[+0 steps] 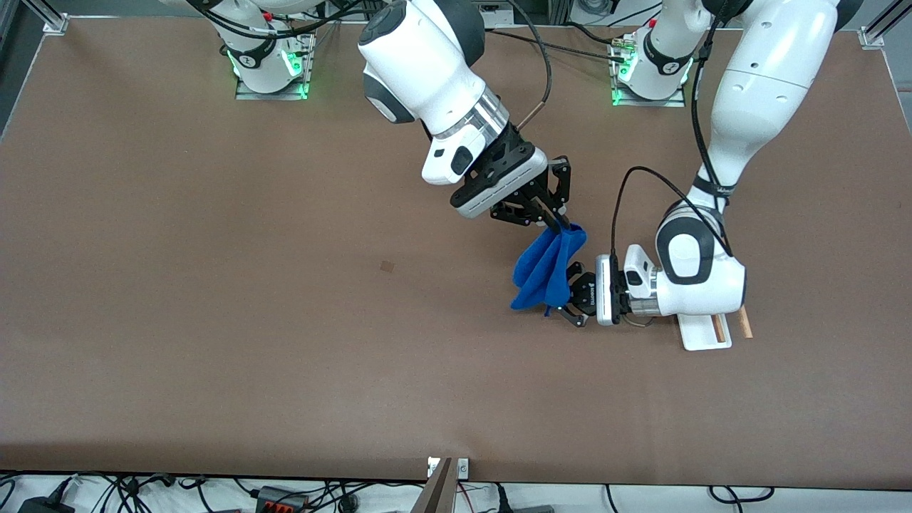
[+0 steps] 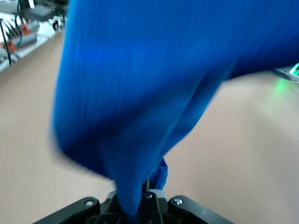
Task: Pass towel and hang on rack
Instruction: 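Grasp the hanging towel with the left gripper below the right gripper, then carry the towel with the left gripper while the right gripper withdraws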
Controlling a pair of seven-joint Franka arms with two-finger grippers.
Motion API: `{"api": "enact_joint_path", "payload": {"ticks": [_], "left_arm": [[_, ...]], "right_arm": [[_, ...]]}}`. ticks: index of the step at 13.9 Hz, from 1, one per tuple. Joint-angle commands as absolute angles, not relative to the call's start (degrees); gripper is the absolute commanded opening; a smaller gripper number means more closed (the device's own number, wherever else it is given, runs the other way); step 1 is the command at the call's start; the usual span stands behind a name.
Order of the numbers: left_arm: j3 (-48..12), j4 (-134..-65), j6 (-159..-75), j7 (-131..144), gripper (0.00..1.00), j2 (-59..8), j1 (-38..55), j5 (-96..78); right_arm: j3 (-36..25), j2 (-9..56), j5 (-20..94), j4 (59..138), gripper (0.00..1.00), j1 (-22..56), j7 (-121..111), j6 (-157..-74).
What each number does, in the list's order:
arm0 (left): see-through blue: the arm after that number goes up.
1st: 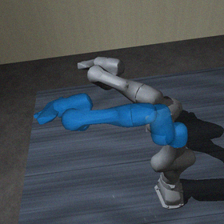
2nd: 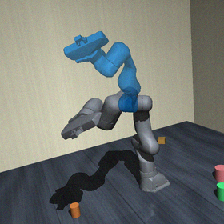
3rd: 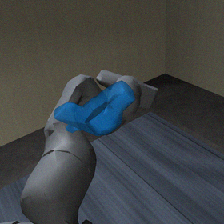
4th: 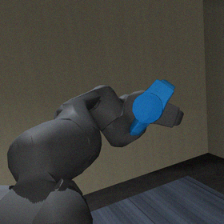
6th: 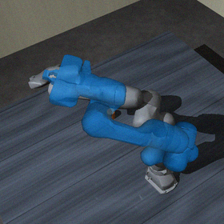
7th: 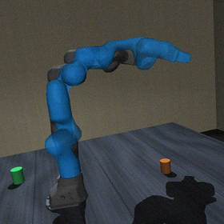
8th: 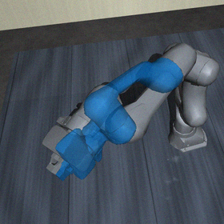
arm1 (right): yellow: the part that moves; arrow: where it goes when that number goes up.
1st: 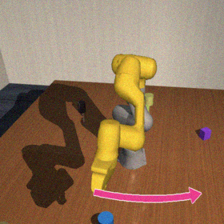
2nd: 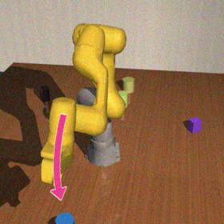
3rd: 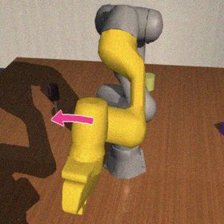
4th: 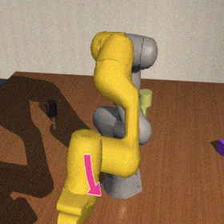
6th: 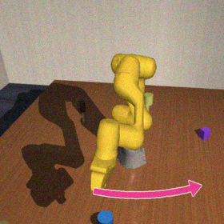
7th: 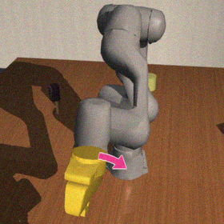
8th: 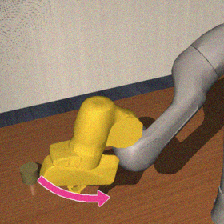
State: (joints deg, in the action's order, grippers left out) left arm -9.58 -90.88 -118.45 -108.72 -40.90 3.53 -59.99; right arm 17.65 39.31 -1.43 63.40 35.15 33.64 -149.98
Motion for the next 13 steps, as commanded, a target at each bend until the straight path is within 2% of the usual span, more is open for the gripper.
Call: {"api": "enact_joint_path", "payload": {"ticks": [1, 3, 5, 9, 13], "left_arm": [[-9.32, -91.49, -115.06, -98.91, 0.00, -36.05, 1.42, -50.93], [-9.32, -91.32, -113.57, -95.99, 0.00, -34.72, 0.09, -46.42], [-8.70, -89.22, -109.36, -93.09, 0.00, -34.72, -1.49, -41.61], [-8.70, -88.86, -102.67, -77.64, 0.01, -29.28, -5.88, -25.62], [-8.61, -88.77, -100.72, -74.71, 0.01, -28.65, -10.53, -19.08]], "right_arm": [[17.58, 38.24, -2.11, 65.90, 1.00, 33.85, 33.75, -149.24], [17.58, 36.31, -2.81, 67.23, 1.00, 30.95, 33.22, -142.86], [17.58, 34.20, -5.35, 67.15, 1.00, 27.44, 32.79, -132.15], [17.58, 30.42, -6.24, 67.24, 1.00, 17.34, 25.60, -113.60], [17.14, 28.92, -9.56, 67.06, 1.00, 7.40, 18.55, -102.77]]}}
